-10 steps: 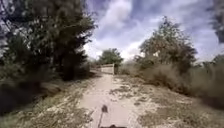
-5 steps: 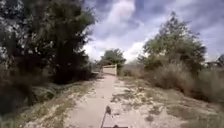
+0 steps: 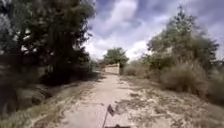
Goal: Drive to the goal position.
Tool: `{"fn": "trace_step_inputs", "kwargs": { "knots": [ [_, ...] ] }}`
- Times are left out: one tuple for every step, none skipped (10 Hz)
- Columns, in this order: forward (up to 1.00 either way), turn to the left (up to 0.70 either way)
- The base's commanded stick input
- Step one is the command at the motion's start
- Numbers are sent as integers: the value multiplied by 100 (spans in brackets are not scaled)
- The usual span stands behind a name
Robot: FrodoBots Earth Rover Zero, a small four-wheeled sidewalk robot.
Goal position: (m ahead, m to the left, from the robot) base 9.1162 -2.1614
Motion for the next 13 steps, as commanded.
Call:
{"fn": "trace_step_inputs", "kwargs": {
  "knots": [
    [100, 0],
    [100, 0],
    [100, 0],
    [100, 0],
    [100, 0],
    [100, 0],
    [100, 0],
    [100, 0],
    [100, 0],
    [100, 0],
    [100, 0],
    [100, 0],
    [100, 0]
  ]
}}
